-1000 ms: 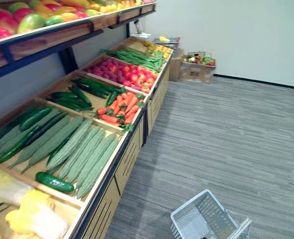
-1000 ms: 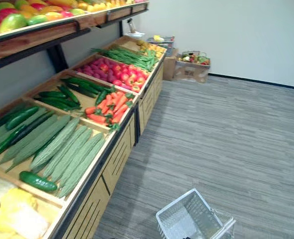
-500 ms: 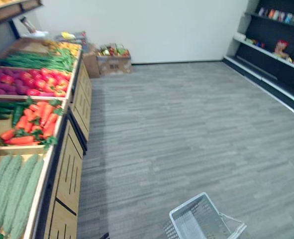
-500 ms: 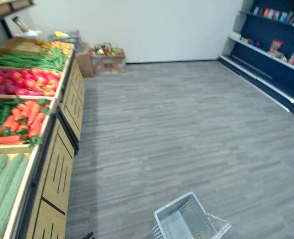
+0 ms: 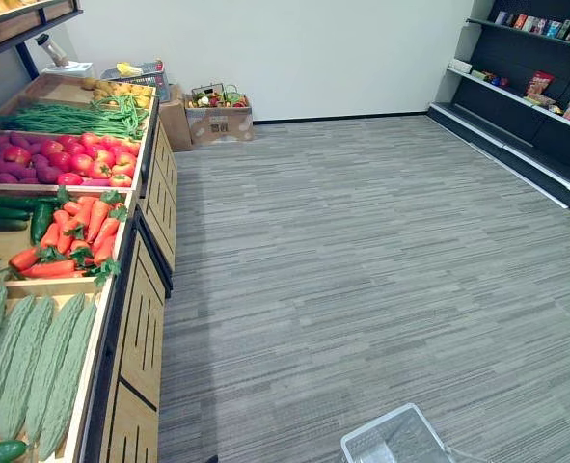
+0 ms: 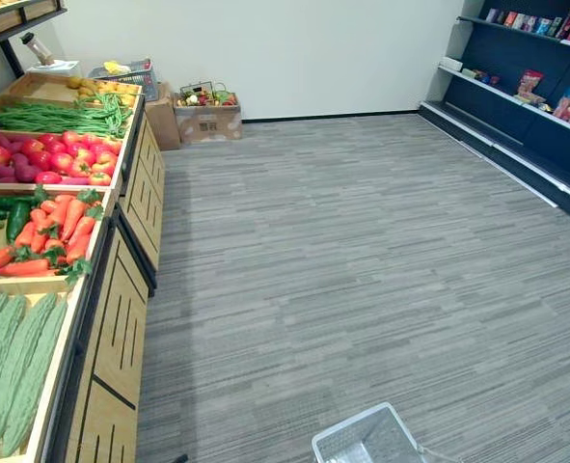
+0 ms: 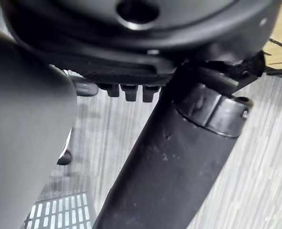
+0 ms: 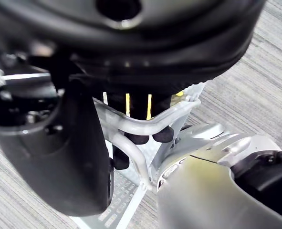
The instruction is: Pick vegetable in the basket
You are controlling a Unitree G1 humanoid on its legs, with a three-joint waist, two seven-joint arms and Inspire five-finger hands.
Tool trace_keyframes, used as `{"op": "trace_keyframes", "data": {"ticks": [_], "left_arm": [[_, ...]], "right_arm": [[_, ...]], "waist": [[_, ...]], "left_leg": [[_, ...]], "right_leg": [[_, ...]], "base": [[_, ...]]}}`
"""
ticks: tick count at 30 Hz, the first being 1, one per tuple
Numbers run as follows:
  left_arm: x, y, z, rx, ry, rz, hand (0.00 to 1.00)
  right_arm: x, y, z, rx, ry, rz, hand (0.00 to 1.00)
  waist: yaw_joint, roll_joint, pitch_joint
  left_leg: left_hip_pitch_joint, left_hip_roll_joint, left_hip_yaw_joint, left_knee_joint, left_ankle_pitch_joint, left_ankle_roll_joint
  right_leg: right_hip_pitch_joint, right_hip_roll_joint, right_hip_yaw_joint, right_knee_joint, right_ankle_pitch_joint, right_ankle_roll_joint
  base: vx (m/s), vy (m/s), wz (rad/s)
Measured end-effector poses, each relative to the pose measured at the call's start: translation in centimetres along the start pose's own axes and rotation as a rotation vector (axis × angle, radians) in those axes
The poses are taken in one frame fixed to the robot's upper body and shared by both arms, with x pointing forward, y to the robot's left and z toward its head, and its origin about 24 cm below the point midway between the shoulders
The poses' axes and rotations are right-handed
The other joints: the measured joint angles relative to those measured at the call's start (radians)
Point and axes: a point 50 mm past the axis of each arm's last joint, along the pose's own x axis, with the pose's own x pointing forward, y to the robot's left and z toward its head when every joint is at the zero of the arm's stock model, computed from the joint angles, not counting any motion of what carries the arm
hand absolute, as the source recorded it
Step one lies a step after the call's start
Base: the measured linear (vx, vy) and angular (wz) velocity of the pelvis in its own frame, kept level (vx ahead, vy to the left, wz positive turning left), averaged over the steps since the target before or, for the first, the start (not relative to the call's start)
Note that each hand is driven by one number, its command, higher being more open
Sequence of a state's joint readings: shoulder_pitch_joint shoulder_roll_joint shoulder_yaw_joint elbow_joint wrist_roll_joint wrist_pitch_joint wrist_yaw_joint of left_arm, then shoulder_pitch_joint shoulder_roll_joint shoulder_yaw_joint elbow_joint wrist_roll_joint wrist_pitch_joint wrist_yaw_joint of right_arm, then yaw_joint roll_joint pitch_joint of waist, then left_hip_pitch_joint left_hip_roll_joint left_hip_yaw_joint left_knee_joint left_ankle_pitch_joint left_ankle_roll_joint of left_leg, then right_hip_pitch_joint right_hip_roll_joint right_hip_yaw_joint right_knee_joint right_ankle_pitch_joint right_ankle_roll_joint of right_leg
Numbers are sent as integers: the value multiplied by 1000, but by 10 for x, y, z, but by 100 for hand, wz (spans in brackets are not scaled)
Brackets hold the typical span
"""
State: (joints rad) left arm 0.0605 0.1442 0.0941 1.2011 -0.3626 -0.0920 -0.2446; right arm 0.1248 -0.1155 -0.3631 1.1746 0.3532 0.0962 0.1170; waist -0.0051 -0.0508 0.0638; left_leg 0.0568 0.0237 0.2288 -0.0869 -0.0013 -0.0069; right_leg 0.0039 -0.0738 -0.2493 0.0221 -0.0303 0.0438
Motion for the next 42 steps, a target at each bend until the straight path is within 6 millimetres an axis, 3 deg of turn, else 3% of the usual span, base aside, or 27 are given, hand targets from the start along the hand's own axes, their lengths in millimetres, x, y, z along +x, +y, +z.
{"op": "trace_keyframes", "data": {"ticks": [10, 22, 26, 28, 30, 31, 33, 34, 35, 36, 37, 38, 39, 41, 42], "left_arm": [[1, -3, -7, -19, 74, 49, 100], [2, -2, -6, -19, 72, 71, 100], [2, -2, -4, -18, 64, 71, 100], [3, -5, -3, -14, 63, 67, 100], [2, 0, -3, -66, 61, 87, 100], [1, 2, -1, -80, 53, 97, 100], [1, 3, 1, -81, 49, 94, 100], [2, 2, -1, -86, 68, 94, 100], [1, 4, 0, -85, 68, 100, 100], [1, 3, -3, -86, 79, 101, 100], [2, -2, -6, -83, 90, 91, 100], [3, -7, -8, -75, 92, 75, 100], [3, -9, -8, -73, 91, 71, 100], [1, -3, -8, -77, 93, 82, 100], [1, -1, -8, -85, 90, 84, 100]], "right_arm": [[1, 3, 1, -31, -6, -8, 0], [2, 12, 4, -71, -19, 1, 0], [3, 13, 10, -70, -44, -5, 0], [2, 10, 17, -35, -76, -17, 0], [1, 8, 14, 1, -76, -23, 0], [1, 9, 11, 13, -72, -20, 0], [2, 14, 7, 24, -65, -7, 0], [3, 22, 5, 31, -68, 14, 0], [2, 23, 4, 32, -68, 18, 0], [2, 23, 3, 24, -71, 17, 0], [2, 21, 7, 17, -82, 12, 0], [2, 21, 15, 9, -105, 15, 0], [2, 21, 18, 6, -113, 17, 0], [2, 24, 16, 21, -98, 23, 0], [2, 24, 15, 33, -90, 21, 0]], "waist": [[-1, 20, 6], [1, 13, 13], [0, 10, 29], [-3, 24, 43], [-5, 17, 54], [-10, 11, 53], [-11, 5, 57], [-15, 16, 57], [-15, 11, 57], [-15, 18, 58], [-15, 32, 61], [-9, 63, 63], [-7, 69, 69], [-13, 48, 76], [-15, 41, 71]], "left_leg": [[29, -3, -27, 0, 1, 0], [38, 8, 9, 34, -30, -3], [2, 10, 3, 162, -126, 5], [0, 16, -20, 207, -159, 24], [30, 14, -37, 216, -171, 34], [44, 20, -53, 216, -178, 36], [49, 38, -71, 216, -187, 29], [69, 95, -83, 234, -230, -9], [80, 103, -81, 250, -255, -35], [96, 117, -81, 271, -282, -68], [104, 137, -79, 273, -283, -75], [117, 161, -73, 270, -276, -84], [135, 163, -73, 259, -270, -83], [168, 158, -100, 256, -230, -85], [167, 158, -111, 272, -226, -88]], "right_leg": [[50, 1, -18, -32, 0, 0], [45, 6, 35, -17, 5, -3], [-16, -35, 58, 168, -67, 35], [-110, -54, 81, 412, -74, 45], [-164, -71, 100, 564, -63, 42], [-174, -73, 105, 594, -86, 22], [-179, -45, 106, 528, -114, 19], [-210, 24, 100, 263, -78, 23], [-207, 28, 96, 158, -21, 27], [-186, 41, 76, 136, 94, -49], [-177, 58, 64, 142, 93, -54], [-199, 70, 48, 198, 50, -69], [-221, 68, 38, 269, -7, -77], [-227, 31, 0, 413, -138, -83], [-222, 23, -8, 433, -168, -85]], "base": [[-3, -10, 6], [-24, -15, -13], [-19, 41, -12], [-46, 81, 15], [15, 57, 32], [57, 5, 33], [208, -135, 33], [490, -312, 27], [647, -368, 17], [410, -198, 1], [435, -179, -5], [445, -171, -10], [511, -217, 5], [430, -235, 46], [382, -239, 65]]}}
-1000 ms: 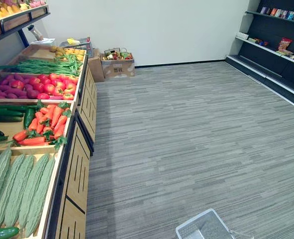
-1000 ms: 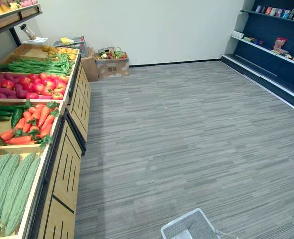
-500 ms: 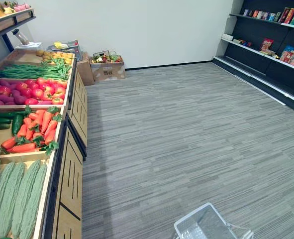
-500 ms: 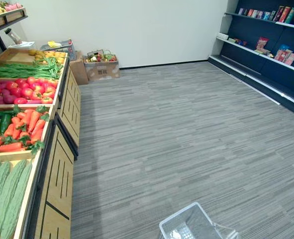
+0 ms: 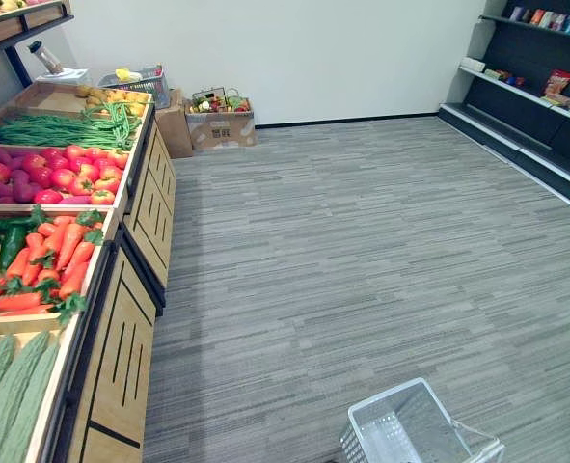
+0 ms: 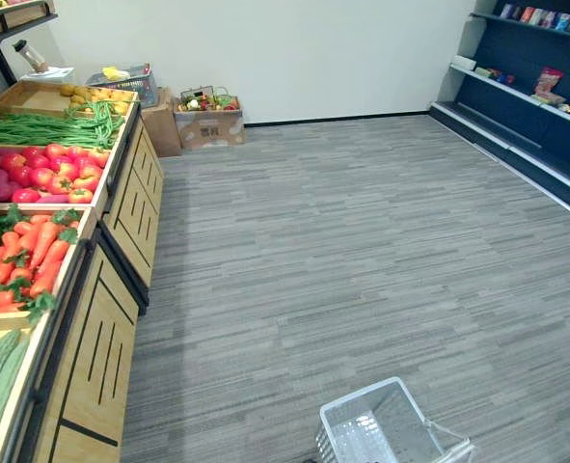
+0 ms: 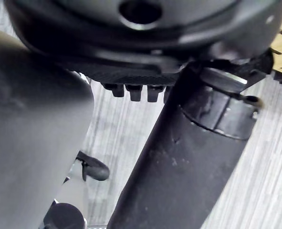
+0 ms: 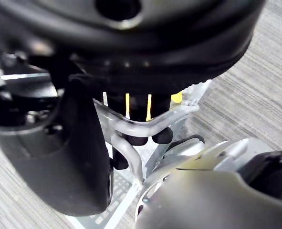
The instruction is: Pick vegetable in the basket
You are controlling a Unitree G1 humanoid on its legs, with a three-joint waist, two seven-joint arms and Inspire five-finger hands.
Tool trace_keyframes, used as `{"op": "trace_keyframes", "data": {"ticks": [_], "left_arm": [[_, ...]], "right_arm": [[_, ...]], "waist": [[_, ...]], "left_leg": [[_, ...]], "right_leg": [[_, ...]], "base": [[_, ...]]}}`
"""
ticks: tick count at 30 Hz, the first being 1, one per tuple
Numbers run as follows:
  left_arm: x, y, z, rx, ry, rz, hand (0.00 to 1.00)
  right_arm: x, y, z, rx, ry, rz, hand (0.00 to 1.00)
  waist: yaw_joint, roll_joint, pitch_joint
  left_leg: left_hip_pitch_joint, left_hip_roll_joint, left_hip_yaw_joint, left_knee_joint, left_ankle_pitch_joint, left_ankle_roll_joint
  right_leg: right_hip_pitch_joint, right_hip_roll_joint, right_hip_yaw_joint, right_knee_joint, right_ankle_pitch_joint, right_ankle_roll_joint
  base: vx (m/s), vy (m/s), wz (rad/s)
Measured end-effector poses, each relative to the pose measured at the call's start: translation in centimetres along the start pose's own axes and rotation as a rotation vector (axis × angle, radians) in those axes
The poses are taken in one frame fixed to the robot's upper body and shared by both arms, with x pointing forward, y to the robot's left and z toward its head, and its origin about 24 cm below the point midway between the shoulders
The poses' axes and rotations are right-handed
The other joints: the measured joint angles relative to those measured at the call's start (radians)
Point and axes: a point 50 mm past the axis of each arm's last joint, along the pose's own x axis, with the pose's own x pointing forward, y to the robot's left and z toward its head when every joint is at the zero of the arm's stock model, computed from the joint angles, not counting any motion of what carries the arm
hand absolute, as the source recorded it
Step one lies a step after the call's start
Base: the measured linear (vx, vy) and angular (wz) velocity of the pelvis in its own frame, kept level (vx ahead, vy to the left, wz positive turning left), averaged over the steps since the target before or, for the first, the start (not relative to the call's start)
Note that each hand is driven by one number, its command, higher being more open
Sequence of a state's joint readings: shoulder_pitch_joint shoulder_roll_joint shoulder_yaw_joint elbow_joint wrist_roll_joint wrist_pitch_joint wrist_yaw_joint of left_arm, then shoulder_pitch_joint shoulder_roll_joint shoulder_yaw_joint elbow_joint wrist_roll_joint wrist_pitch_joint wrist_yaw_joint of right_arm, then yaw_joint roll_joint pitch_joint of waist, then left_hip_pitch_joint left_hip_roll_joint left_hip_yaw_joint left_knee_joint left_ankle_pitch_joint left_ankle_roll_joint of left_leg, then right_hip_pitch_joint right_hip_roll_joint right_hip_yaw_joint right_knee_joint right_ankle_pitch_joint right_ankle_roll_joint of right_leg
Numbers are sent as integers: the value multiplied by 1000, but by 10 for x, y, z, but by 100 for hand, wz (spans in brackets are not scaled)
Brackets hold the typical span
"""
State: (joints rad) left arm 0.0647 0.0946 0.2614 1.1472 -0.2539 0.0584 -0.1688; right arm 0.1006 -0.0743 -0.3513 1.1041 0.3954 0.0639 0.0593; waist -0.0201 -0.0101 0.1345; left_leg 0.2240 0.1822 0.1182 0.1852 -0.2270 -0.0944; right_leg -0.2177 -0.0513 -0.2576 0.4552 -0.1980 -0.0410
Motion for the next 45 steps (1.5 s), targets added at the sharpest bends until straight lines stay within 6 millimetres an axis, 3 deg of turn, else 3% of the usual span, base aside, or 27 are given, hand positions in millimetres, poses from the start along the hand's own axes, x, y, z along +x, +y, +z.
{"op": "trace_keyframes", "data": {"ticks": [2, 4, 6, 7, 9, 11, 13, 15, 16, 17, 18, 19, 23, 26, 29, 30, 33, 34, 37, 39, 40, 41, 42, 43, 44, 45], "left_arm": [[-1, 3, 2, -98, -26, -3, 100], [-2, 4, 4, -235, -70, -1, 100], [-3, 5, 9, -343, -128, -15, 100], [-3, 6, 14, -361, -165, -18, 100], [-4, 7, 18, -365, -200, -16, 100], [-4, 7, 20, -337, -211, -28, 100], [-3, 2, 26, -292, -235, -64, 100], [-3, -2, 25, -281, -236, -90, 100], [-3, -4, 18, -295, -228, -90, 100], [-4, 0, 21, -295, -242, -78, 100], [-4, 1, 24, -292, -257, -79, 100], [-4, 1, 26, -288, -262, -80, 100], [-5, 6, 13, -317, -214, -53, 100], [-5, 5, 5, -297, -171, -54, 100], [-3, 1, 0, -245, -134, -67, 100], [-4, 3, 0, -211, -127, -66, 100], [-4, 3, -1, -178, -120, -62, 100], [-4, 4, -1, -181, -121, -53, 100], [-4, 4, 0, -171, -129, -48, 100], [-4, 3, -1, -169, -124, -50, 100], [-4, 2, -3, -161, -116, -53, 100], [-4, 1, -4, -157, -109, -56, 100], [-3, 0, -4, -160, -109, -58, 100], [-4, 3, -3, -179, -117, -50, 100], [-5, 8, -1, -199, -127, -32, 100], [-5, 10, 0, -198, -133, -26, 100]], "right_arm": [[0, -4, -2, 2, 21, -25, 0], [-1, -5, -4, 2, 44, -30, 0], [-1, -5, -7, -1, 70, -32, 0], [-1, -6, -10, 0, 93, -37, 0], [-2, -13, -18, 1, 138, -60, 0], [-2, -16, -19, 0, 150, -68, 0], [-1, -15, -18, 6, 146, -60, 0], [-2, -17, -18, 26, 138, -56, 0], [-3, -18, -22, 15, 134, -56, 0], [-3, -14, -26, 9, 134, -45, 0], [-4, -9, -29, 2, 122, -27, 0], [-3, -4, -30, -6, 121, -10, 0], [-1, 12, -24, -30, 98, 37, 0], [-1, 10, -22, -62, 98, 40, 0], [-1, -4, -9, -82, 55, 16, 0], [-1, -11, -4, -54, 34, -4, 0], [-1, -15, 1, -35, 13, -13, 0], [-1, -13, 3, -35, 9, -4, 0], [0, -8, 5, -43, 5, 15, 0], [0, -8, 5, -63, 10, 17, 0], [0, -8, 5, -74, 17, 16, 0], [0, -10, 0, -64, 35, 12, 0], [-1, -11, -4, -54, 45, 10, 0], [-2, -13, -13, -24, 66, 5, 0], [-4, -13, -24, -6, 94, 9, 0], [-6, -14, -29, -3, 109, 6, 0]], "waist": [[2, -10, -8], [8, -1, -21], [14, 16, -38], [16, 13, -38], [21, 0, -36], [29, -15, -31], [32, -44, -10], [43, -41, 2], [72, -23, 0], [66, -50, -2], [64, -78, -10], [67, -85, -9], [74, -76, -14], [74, -64, -50], [70, -39, -65], [65, -52, -73], [62, -54, -78], [62, -52, -78], [57, -50, -74], [53, -36, -75], [48, -18, -73], [42, -5, -67], [37, -3, -64], [28, -8, -60], [10, -29, -57], [9, -48, -60]], "left_leg": [[-26, 20, -35, 109, 0, 0], [-96, 51, -58, 282, 0, 1], [-251, 112, -71, 571, 75, 18], [-322, 134, -67, 724, 66, 20], [-391, 130, -26, 838, 4, 18], [-441, 86, 39, 762, -58, 19], [-483, -13, 89, 478, -72, 32], [-501, -69, 92, 167, 88, 54], [-468, -82, 92, 49, 296, 114], [-464, -106, 96, 43, 297, 113], [-465, -127, 93, 29, 287, 124], [-466, -138, 93, 28, 281, 129], [-375, -155, 163, -12, 271, 145], [-313, -187, 165, -84, 251, 152], [-272, -227, 157, -109, 212, 155], [-252, -267, 138, -119, 201, 171], [-217, -303, 99, -128, 180, 186], [-199, -311, 64, -128, 162, 202], [-167, -294, -14, -125, 139, 205], [-159, -256, -61, -107, 122, 198], [-153, -213, -103, -93, 104, 179], [-146, -171, -157, -84, 88, 158], [-142, -153, -189, -82, 81, 146], [-142, -129, -252, -75, 64, 123], [-149, -128, -327, -31, 18, 92], [-157, -141, -351, -3, -6, 79]], "right_leg": [[44, -3, -32, 10, -65, -5], [90, 20, -51, -22, -100, -3], [156, 71, -62, -99, -106, -8], [207, 91, -61, -148, -96, -22], [293, 98, -49, -214, -70, -37], [357, 78, -33, -259, -57, -28], [398, 26, -13, -274, -52, -19], [430, 7, -4, -276, -44, 4], [464, 10, 26, -277, -48, 34], [468, -11, 28, -282, -50, 38], [465, -28, 38, -293, -24, 66], [465, -37, 46, -299, -4, 72], [486, -69, 80, -242, 89, 118], [480, -96, 81, -183, 92, 120], [398, -149, 75, 46, 92, 121], [346, -196, 75, 181, 109, 120], [291, -243, 69, 342, 201, 85], [271, -258, 47, 410, 160, 79], [206, -224, -9, 388, -39, 85], [167, -166, -4, 287, -93, 84], [127, -102, 42, 187, -107, 88], [88, -35, 123, 88, -99, 103], [69, -8, 173, 41, -89, 119], [43, 34, 285, -58, -56, 149], [48, 38, 415, -196, 5, 194], [50, 23, 450, -236, 27, 210]], "base": [[408, -259, 55], [318, -227, 36], [305, -157, 17], [330, -86, 5], [379, -27, -8], [351, 46, -19], [363, 159, -29], [332, 212, -43], [308, 192, -36], [443, 227, -12], [353, 169, 30], [384, 192, 30], [235, 177, 0], [163, 141, -5], [111, 106, 13], [157, 96, 35], [207, 63, 49], [170, 3, 47], [235, -58, 71], [175, -113, 76], [297, -243, 104], [252, -211, 114], [262, -265, 140], [256, -369, 172], [301, -454, 173], [242, -424, 135]]}}
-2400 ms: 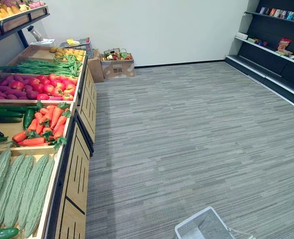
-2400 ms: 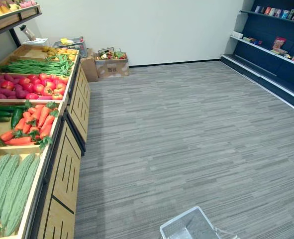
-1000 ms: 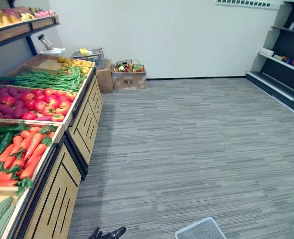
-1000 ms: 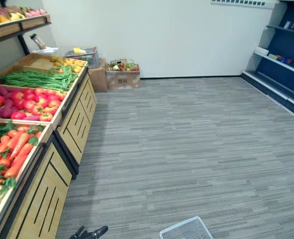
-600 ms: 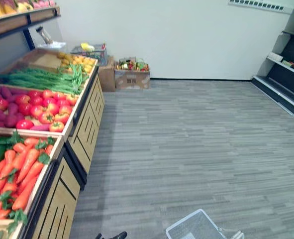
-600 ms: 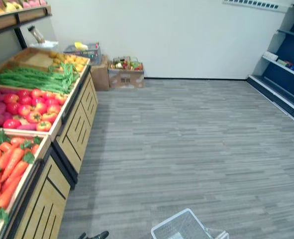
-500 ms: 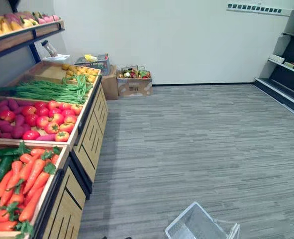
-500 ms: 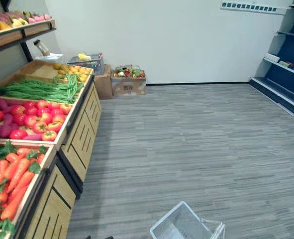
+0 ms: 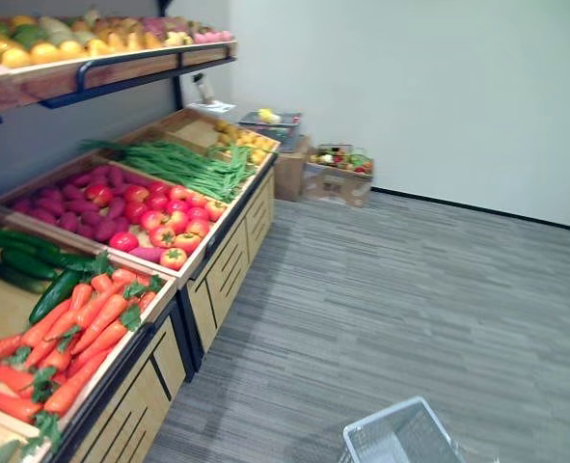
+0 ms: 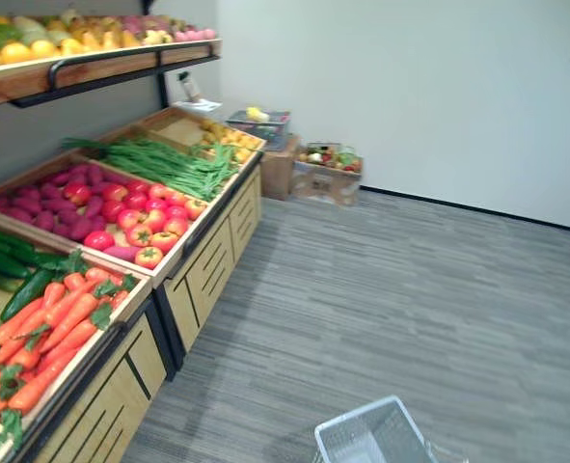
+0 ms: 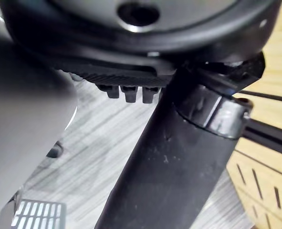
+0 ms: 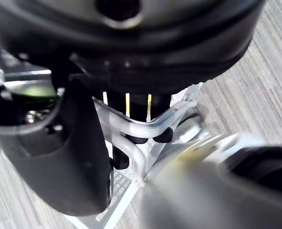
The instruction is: Pick vegetable in the basket
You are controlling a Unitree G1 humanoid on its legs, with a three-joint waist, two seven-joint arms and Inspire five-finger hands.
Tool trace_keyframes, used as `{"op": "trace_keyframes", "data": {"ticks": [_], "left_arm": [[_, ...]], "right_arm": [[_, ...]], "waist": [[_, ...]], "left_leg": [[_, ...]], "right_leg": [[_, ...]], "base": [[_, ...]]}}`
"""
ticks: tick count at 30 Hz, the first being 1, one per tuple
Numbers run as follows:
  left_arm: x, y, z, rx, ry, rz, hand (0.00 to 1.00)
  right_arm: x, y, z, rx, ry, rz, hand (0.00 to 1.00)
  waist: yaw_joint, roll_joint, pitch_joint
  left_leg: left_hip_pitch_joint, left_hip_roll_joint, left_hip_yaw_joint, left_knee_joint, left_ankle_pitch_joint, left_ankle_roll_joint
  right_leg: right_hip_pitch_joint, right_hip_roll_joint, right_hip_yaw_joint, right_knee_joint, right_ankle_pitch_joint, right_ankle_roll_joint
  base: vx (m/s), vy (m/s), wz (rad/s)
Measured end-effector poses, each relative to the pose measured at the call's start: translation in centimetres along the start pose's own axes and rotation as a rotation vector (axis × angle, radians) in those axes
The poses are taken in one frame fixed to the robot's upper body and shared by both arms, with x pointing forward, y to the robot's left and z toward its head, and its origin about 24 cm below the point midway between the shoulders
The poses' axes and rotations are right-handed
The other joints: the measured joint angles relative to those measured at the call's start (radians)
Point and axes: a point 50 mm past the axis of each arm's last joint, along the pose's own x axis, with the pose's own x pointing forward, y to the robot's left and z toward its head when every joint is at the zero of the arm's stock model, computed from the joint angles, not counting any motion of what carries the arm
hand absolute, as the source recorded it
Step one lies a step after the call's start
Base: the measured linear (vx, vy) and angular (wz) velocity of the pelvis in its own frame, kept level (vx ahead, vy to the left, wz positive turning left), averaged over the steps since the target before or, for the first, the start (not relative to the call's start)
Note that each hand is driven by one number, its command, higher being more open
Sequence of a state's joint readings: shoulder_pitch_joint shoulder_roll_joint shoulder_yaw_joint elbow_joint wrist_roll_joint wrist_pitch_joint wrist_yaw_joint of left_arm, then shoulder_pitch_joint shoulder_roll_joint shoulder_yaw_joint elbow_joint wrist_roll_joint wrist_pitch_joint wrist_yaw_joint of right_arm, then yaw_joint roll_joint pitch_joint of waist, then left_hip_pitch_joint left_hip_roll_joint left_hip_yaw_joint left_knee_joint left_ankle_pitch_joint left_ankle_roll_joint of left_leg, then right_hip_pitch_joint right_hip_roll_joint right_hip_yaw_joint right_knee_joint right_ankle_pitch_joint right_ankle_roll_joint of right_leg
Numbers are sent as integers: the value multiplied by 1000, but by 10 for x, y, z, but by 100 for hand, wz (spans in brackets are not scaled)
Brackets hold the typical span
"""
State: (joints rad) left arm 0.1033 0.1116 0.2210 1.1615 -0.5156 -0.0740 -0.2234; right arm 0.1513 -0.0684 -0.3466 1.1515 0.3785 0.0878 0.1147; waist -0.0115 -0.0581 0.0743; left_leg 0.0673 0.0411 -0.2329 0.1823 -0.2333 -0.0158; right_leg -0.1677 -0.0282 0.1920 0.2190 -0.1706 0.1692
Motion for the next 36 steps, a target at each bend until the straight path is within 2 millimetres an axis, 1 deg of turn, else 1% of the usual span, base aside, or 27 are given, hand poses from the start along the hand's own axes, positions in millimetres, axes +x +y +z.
{"op": "trace_keyframes", "data": {"ticks": [1, 2, 3, 4, 5, 6, 7, 8, 9, 10, 11, 12, 14, 15, 16, 18, 19, 21, 22, 24, 26, 29, 31, 36], "left_arm": [[0, 1, 2, 1, -5, 2, 100], [1, -2, -1, -18, -3, 9, 100], [1, -7, -2, -45, -12, -1, 100], [2, -9, -1, -67, -24, -6, 100], [2, -12, -1, -93, -35, -10, 100], [2, -11, 0, -114, -44, -10, 100], [2, -13, 1, -113, -46, -25, 100], [2, -13, 1, -113, -46, -31, 100], [2, -14, 1, -103, -44, -38, 100], [2, -14, 0, -92, -41, -40, 100], [2, -15, 2, -58, -38, -54, 100], [4, -16, 5, -17, -32, -71, 100], [5, -19, 7, 21, -28, -84, 100], [5, -19, 7, 47, -20, -90, 100], [5, -19, 7, 62, -16, -94, 100], [5, -19, 6, 100, -4, -106, 100], [5, -20, 6, 109, -7, -113, 100], [6, -21, 6, 114, -12, -119, 100], [6, -22, 7, 127, -10, -124, 100], [6, -22, 8, 151, -3, -130, 100], [6, -21, 7, 150, 1, -123, 100], [6, -21, 7, 146, 3, -118, 100], [6, -20, 6, 137, 7, -113, 100], [5, -17, 7, 110, 1, -102, 100]], "right_arm": [[-1, -1, -4, 2, 10, -9, 0], [-2, -8, -3, -8, 6, -40, 0], [-2, -13, 1, -21, 4, -54, 0], [-3, -17, 4, -56, 12, -68, 0], [-3, -20, 8, -102, 26, -79, 0], [-3, -19, 10, -110, 29, -77, 0], [-2, -17, 12, -110, 32, -73, 0], [-2, -16, 12, -108, 33, -70, 0], [-1, -16, 14, -73, 27, -70, 0], [-1, -15, 15, -52, 23, -73, 0], [-1, -17, 15, -10, 15, -75, 0], [-2, -18, 13, 33, 16, -70, 0], [-2, -18, 9, 69, 26, -59, 0], [-2, -18, 4, 91, 39, -55, 0], [-2, -18, 4, 115, 34, -56, 0], [-2, -18, 3, 126, 36, -47, 0], [-2, -18, 3, 123, 33, -47, 0], [-2, -18, 8, 92, 27, -40, 0], [-2, -17, 9, 90, 21, -33, 0], [-1, -16, 10, 72, 20, -26, 0], [-2, -17, 12, 57, 10, -26, 0], [-2, -15, 14, 0, 9, -23, 0], [-1, -14, 14, -56, 17, -23, 0], [0, -12, 14, -95, 32, -28, 0]], "waist": [[1, -8, 1], [4, 3, -2], [3, 25, -6], [4, 39, 0], [6, 46, -2], [6, 46, -2], [5, 44, -2], [6, 43, -2], [9, 42, -3], [10, 43, -3], [4, 41, -5], [1, 31, -5], [-3, 27, -5], [-4, 27, -5], [-8, 23, -3], [-17, 21, 1], [-19, 23, 1], [-11, 27, 5], [-10, 26, 8], [-13, 19, 12], [-20, 30, 15], [-22, 33, 17], [-27, 31, 16], [-27, 18, 10]], "left_leg": [[-2, -9, -20, 27, -26, -12], [-2, 25, -26, 59, -39, -40], [-6, 56, 9, 61, -27, -50], [1, 89, 41, 40, -9, -74], [4, 119, 85, 5, 22, -95], [4, 138, 132, -14, 49, -102], [3, 149, 175, -27, 72, -110], [3, 151, 193, -34, 79, -111], [1, 156, 237, -60, 102, -123], [0, 156, 260, -70, 114, -121], [-12, 148, 295, -88, 145, -106], [-28, 134, 330, -108, 180, -92], [-40, 126, 378, -139, 207, -87], [-42, 121, 402, -167, 233, -86], [-41, 105, 408, -197, 268, -80], [-50, 89, 408, -228, 309, -66], [-57, 86, 407, -236, 317, -67], [-56, 80, 400, -262, 335, -64], [-55, 77, 394, -273, 343, -64], [-59, 66, 393, -276, 347, -61], [-60, 64, 396, -277, 348, -58], [-61, 64, 415, -277, 343, -61], [-59, 55, 421, -277, 337, -59], [-48, 31, 425, -276, 331, -53]], "right_leg": [[2, -8, -4, 9, 96, -2], [11, 9, -65, 53, 89, -64], [22, 14, -124, 80, 53, -94], [43, 16, -185, 91, 35, -114], [67, 16, -254, 95, 26, -130], [87, 14, -306, 93, 24, -134], [107, 12, -346, 91, 18, -144], [117, 10, -361, 90, 14, -151], [132, 5, -391, 90, 9, -160], [137, 0, -402, 88, 9, -160], [145, -16, -441, 81, 9, -160], [158, -34, -486, 60, 9, -160], [177, -44, -540, 25, 9, -160], [193, -46, -575, 5, 9, -159], [208, -54, -599, -9, 9, -159], [223, -60, -634, -25, 12, -154], [224, -58, -640, -30, 12, -154], [222, -53, -640, -31, 12, -154], [222, -52, -636, -33, 10, -152], [222, -57, -622, -50, -22, -128], [222, -57, -610, -52, -25, -120], [220, -48, -570, -73, -24, -116], [221, -53, -552, -82, -13, -99], [232, -69, -533, -85, 21, -109]], "base": [[231, -360, 97], [317, -423, 120], [401, -484, 152], [431, -508, 175], [380, -461, 173], [312, -377, 167], [172, -201, 123], [147, -147, 122], [92, -79, 93], [71, -50, 112], [8, -9, 113], [-9, -10, 115], [-34, -5, 102], [-55, 5, 112], [-55, 3, 97], [-81, 10, 88], [-118, 27, 75], [-116, 22, 33], [-112, 6, 15], [-168, 2, 13], [-125, 24, 1], [-41, 32, -16], [24, 37, -10], [119, 37, 1]]}}
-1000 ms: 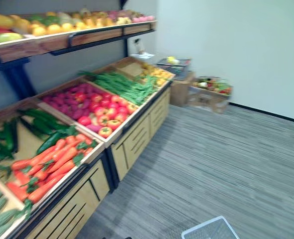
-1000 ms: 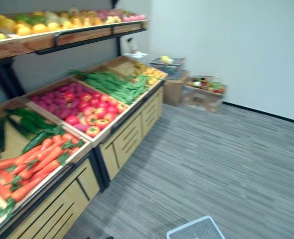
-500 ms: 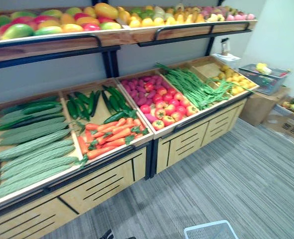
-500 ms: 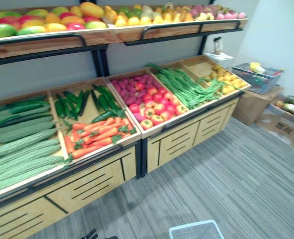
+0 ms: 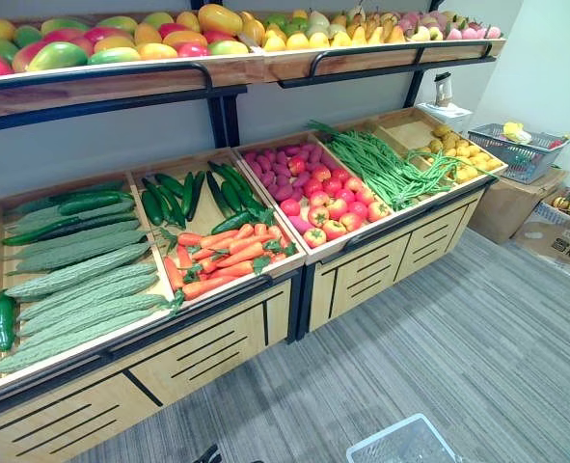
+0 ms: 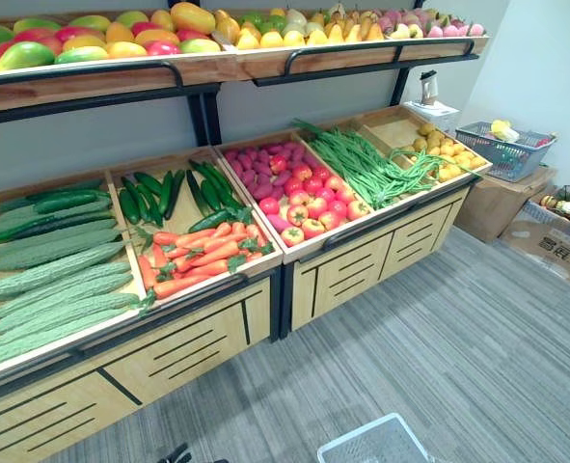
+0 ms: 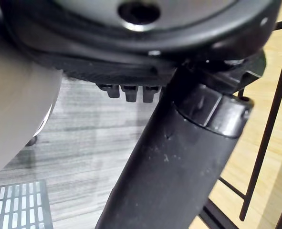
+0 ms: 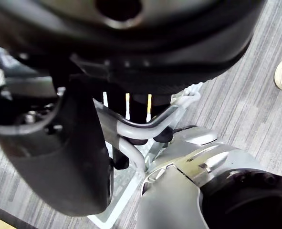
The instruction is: Pick vegetable in the basket
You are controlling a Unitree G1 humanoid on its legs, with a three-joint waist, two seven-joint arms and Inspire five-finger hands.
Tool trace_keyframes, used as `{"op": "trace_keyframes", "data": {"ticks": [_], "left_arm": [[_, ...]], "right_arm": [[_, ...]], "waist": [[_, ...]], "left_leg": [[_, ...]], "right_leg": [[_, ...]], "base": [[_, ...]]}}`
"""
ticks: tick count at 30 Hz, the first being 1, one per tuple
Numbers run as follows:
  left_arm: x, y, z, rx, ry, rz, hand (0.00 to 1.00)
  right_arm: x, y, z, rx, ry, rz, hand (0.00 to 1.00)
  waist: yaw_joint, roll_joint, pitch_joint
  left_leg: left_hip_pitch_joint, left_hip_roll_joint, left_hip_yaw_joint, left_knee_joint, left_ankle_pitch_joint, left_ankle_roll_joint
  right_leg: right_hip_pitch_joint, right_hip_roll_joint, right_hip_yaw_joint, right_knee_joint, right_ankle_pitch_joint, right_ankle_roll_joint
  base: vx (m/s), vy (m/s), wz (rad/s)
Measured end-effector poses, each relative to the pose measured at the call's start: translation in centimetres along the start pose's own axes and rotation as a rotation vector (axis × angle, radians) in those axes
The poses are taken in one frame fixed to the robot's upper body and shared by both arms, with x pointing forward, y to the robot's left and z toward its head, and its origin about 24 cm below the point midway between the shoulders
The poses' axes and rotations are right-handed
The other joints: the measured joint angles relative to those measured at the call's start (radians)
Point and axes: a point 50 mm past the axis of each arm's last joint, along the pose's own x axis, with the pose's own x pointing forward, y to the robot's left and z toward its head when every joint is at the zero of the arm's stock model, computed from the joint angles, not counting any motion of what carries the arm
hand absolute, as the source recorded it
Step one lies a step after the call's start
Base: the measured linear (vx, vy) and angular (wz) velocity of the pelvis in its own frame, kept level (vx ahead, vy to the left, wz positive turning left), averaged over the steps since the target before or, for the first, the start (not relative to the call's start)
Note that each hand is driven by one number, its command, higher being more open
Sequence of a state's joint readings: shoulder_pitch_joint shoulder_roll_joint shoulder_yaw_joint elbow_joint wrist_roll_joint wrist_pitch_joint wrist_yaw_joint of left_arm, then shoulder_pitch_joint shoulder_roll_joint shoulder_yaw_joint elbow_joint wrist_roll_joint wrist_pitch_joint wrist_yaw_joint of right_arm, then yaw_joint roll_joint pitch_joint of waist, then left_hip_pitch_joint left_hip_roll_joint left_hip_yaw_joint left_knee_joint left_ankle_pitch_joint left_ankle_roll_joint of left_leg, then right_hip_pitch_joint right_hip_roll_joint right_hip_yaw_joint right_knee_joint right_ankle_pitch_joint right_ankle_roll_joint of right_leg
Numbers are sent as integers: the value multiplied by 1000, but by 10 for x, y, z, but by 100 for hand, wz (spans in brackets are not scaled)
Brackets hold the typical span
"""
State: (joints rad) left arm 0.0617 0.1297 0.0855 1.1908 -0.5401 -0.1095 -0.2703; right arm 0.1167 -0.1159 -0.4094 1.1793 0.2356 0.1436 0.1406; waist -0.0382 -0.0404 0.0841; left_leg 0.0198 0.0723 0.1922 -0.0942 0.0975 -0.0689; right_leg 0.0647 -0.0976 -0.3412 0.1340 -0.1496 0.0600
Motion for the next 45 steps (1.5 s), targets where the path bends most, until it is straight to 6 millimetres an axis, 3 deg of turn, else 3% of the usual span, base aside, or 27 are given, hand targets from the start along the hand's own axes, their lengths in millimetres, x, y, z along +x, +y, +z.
{"op": "trace_keyframes", "data": {"ticks": [4, 17, 18, 27, 33, 35, 37, 38, 39, 40, 42, 43, 44, 45], "left_arm": [[-1, 3, 1, -6, -5, 10, 100], [-1, 4, 6, -21, -41, 19, 100], [-4, 14, 6, -44, -24, 66, 100], [-4, 17, 7, -40, -26, 83, 100], [-4, 15, 5, -45, -22, 88, 100], [-4, 15, 5, -46, -25, 88, 100], [-3, 9, -5, -61, -2, 81, 100], [-3, 8, -6, -62, 0, 79, 100], [-4, 11, -6, -56, -3, 84, 100], [-7, 17, -7, -48, 3, 101, 100], [-10, 25, -6, -46, -9, 127, 100], [-18, 37, -14, -111, -10, 180, 100], [-19, 40, -13, -124, -19, 188, 100], [-20, 43, -11, -142, -31, 199, 100]], "right_arm": [[2, 10, 4, -22, 4, 21, 0], [5, 29, 23, -108, -41, 68, 0], [6, 50, 36, -171, -95, 117, 0], [6, 52, 33, -161, -89, 110, 0], [6, 46, 31, -80, -85, 79, 0], [6, 42, 33, -45, -96, 63, 0], [3, 26, 38, 1, -127, 11, 0], [3, 22, 40, 11, -140, 3, 0], [2, 19, 40, 36, -148, -4, 0], [2, 16, 34, 63, -143, -12, 0], [2, 17, 24, 94, -128, -7, 0], [3, 23, 17, 118, -117, 10, 0], [3, 25, 12, 122, -109, 18, 0], [3, 26, 5, 129, -94, 17, 0]], "waist": [[10, -20, 7], [22, -30, 24], [31, -50, 57], [29, -63, 52], [23, -55, 53], [20, -50, 55], [6, -11, 43], [6, -8, 41], [6, -14, 45], [-3, -15, 42], [-8, -25, 40], [-8, -7, 34], [-7, -10, 33], [-7, -41, 32]], "left_leg": [[36, -3, 24, 0, -2, -3], [14, 8, 36, -3, -20, 6], [-12, -40, 44, -3, -48, 59], [3, -43, 46, -2, -47, 59], [41, -59, 39, -2, -56, 48], [50, -73, 28, -3, -67, 57], [57, -69, -10, -2, -86, 68], [64, -71, -13, -2, -87, 69], [87, -78, -34, -1, -90, 75], [104, -77, -67, -1, -93, 80], [109, -53, -104, 0, -97, 75], [93, 32, -142, 26, -116, 39], [57, 63, -163, 75, -143, 2], [47, 59, -181, 102, -168, -24]], "right_leg": [[29, -4, 28, 1, 8, 3], [-12, -4, 50, 46, 11, 1], [-12, -25, 92, -36, 121, 28], [2, -26, 93, -45, 120, 28], [46, -35, 91, -45, 85, 22], [40, -58, 84, 15, 35, 32], [-64, -95, 86, 287, -1, 40], [-106, -108, 106, 385, 3, 35], [-175, -130, 157, 562, 18, 5], [-204, -137, 188, 644, -1, -13], [-209, -112, 208, 553, -72, -5], [-217, -14, 307, 295, -66, 7], [-209, 15, 363, 174, -25, 33], [-189, -8, 384, 100, 93, 65]], "base": [[58, 5, -6], [-64, 5, -1], [0, 0, 0], [36, 17, 0], [35, -5, 5], [-4, -31, 22], [-24, -32, 43], [6, -9, 42], [15, -13, 61], [17, -44, 75], [100, -207, 80], [197, -343, 78], [237, -409, 78], [177, -373, 68]]}}
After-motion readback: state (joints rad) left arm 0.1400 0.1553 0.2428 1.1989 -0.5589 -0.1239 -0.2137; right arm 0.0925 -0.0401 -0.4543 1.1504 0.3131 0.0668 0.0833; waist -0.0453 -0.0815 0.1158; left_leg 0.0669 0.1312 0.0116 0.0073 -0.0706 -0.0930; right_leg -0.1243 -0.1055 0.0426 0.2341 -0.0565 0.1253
